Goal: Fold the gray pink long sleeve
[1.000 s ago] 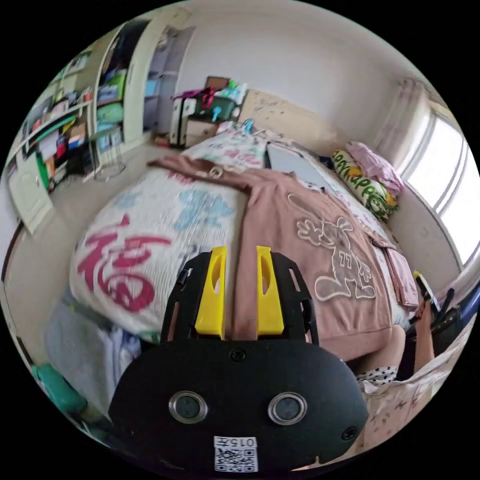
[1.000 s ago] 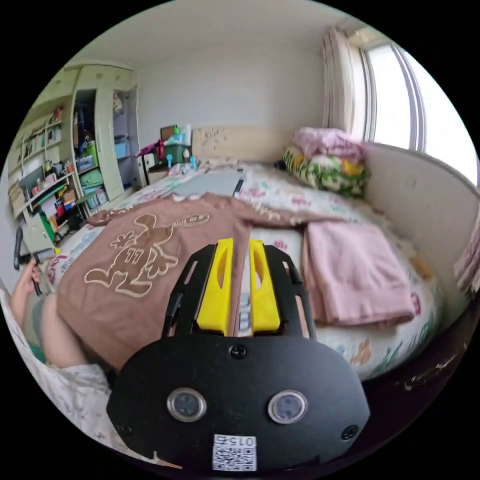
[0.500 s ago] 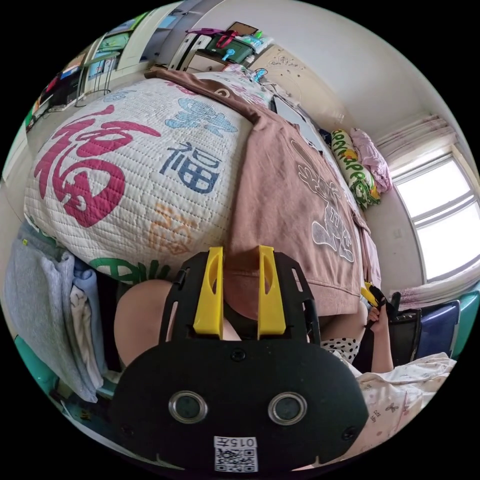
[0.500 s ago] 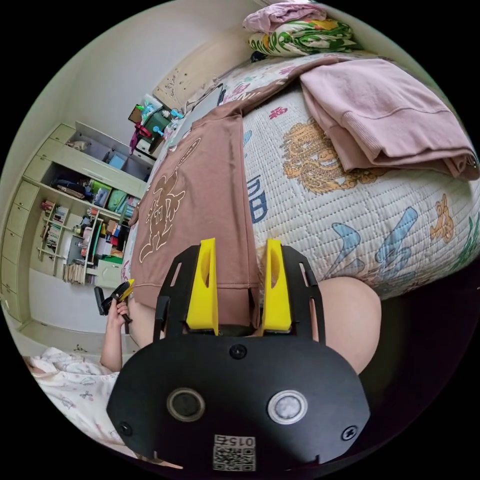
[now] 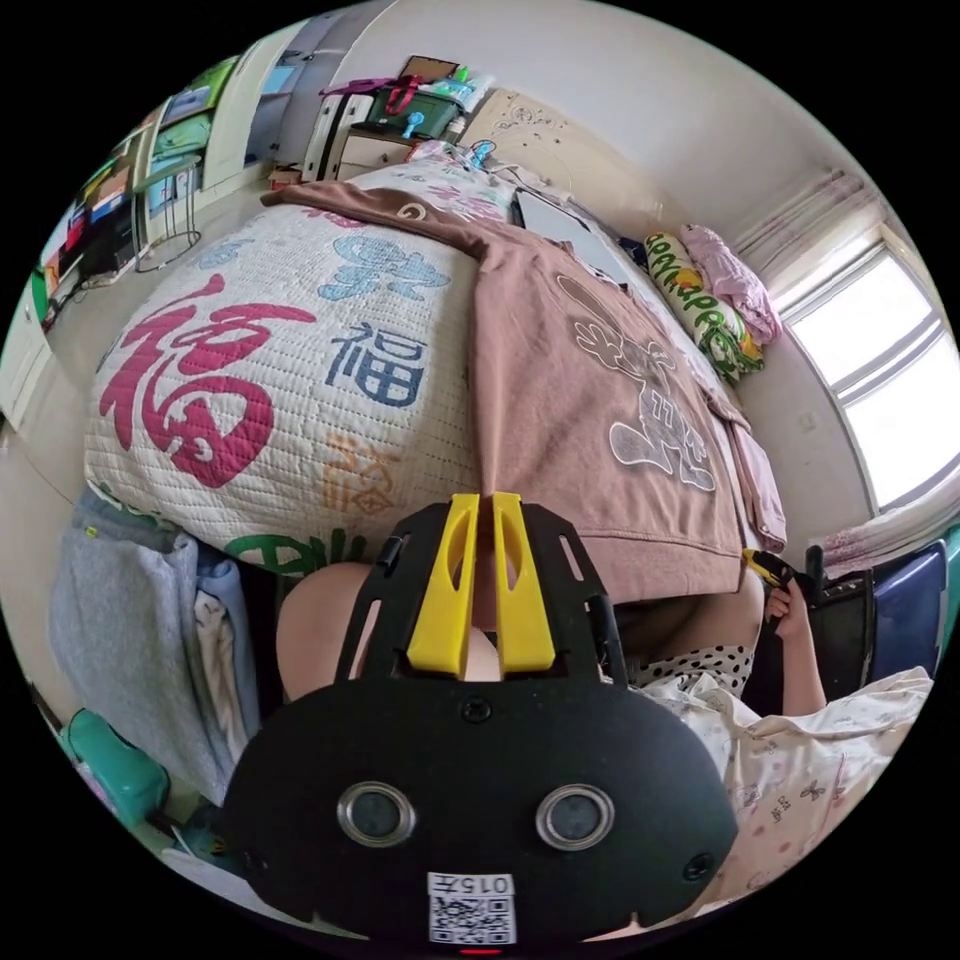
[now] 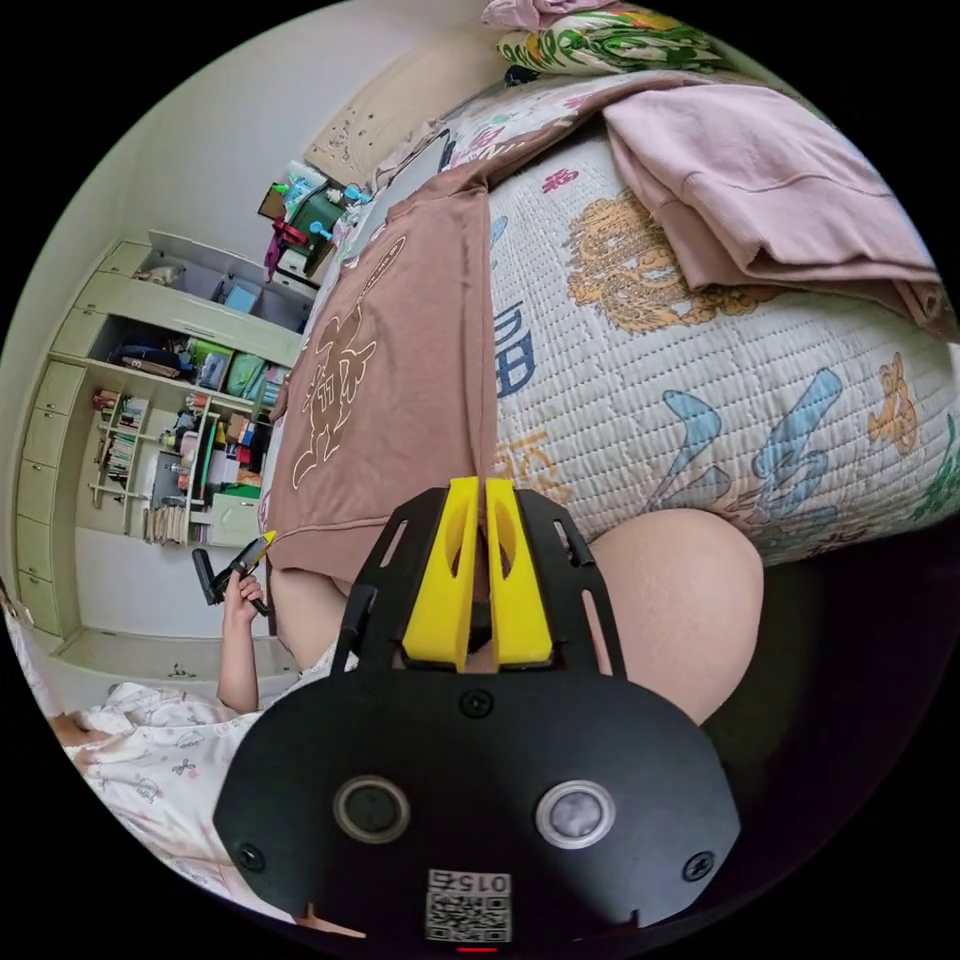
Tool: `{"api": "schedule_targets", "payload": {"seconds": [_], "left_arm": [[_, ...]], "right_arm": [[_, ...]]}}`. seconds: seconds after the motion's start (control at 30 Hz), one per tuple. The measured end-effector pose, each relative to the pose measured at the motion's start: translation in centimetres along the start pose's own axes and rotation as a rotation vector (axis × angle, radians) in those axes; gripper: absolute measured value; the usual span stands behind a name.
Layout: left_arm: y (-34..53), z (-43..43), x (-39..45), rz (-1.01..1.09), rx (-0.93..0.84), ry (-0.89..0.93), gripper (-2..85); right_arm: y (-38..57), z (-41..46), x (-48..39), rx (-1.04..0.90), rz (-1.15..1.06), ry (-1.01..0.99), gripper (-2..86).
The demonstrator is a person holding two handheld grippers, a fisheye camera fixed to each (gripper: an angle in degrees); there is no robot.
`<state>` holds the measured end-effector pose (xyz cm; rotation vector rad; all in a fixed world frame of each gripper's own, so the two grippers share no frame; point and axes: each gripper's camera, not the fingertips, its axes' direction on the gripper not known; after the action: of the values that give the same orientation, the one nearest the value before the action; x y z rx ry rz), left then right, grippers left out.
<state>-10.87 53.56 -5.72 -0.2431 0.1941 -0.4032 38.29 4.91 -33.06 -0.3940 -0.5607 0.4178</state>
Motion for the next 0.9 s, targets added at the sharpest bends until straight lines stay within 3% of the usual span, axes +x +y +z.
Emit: {"api": "schedule_targets", "payload": {"seconds": [0.3,0.53,0.9], "left_arm": [[-3.1,-3.1,2.2,0.060,-0.070,-0.146,1.2],[-6.0,-4.8,4.6,0.101,-0.122,-0.245,1.4],[-9.9,-11.9,5.4,0.094,-0.114,-0.224,1.9]], "right_arm": [[-0.2,2.2,-4.8,-0.100,-0.120,0.307,0.1],[-0.2,2.3,-6.2,-0.099,-0.133,0.347,0.2],[-1.0,-0.7,-8.3,-0.090,-0.159,0.371,0.4]]}}
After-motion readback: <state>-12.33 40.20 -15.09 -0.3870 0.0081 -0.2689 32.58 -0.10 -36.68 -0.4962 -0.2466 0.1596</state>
